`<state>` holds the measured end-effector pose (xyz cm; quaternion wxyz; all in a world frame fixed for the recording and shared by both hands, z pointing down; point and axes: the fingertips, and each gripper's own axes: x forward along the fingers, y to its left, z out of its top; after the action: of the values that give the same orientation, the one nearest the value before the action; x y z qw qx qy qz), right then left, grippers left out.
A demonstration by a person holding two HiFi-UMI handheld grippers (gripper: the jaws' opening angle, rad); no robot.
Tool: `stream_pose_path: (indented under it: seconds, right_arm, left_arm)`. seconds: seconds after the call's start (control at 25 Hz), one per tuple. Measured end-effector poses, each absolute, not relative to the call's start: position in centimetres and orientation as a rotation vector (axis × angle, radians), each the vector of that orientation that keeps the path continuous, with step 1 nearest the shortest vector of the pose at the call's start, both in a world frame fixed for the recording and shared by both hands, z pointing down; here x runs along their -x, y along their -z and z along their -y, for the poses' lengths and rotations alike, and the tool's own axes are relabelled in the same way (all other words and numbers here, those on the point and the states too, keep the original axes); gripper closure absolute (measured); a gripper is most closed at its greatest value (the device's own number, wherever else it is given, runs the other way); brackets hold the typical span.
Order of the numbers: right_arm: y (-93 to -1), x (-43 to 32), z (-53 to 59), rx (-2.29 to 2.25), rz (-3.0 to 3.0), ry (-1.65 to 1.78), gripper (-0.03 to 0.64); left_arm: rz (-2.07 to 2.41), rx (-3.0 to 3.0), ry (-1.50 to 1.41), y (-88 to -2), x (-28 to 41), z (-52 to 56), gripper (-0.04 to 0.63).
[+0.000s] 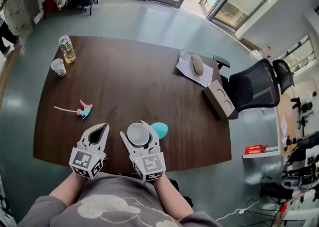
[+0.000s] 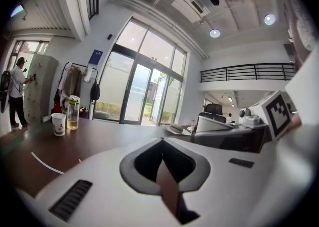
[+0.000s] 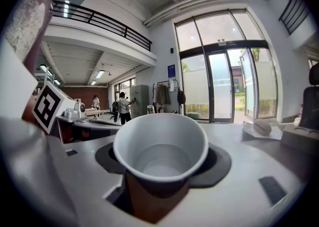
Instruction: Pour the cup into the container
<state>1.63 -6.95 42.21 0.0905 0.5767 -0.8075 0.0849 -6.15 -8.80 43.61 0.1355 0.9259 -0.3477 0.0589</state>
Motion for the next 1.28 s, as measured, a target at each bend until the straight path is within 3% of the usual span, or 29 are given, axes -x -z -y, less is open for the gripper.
stream_pose_path:
  seconds: [0.72,1.28]
  right_arm:
    - [-39.0,-4.1,7.0,-1.901,2.295,-0.192,0.316]
    - [-38.1,-8.2,3.9,-1.721,2.506,-0.261,0.316]
  left_arm:
    - [0.913,-2.72,-0.166,-44.7,6.9,10.4,0.589]
    - [1.105,-2.672,-0.196,-44.5,1.7,8.3,0.589]
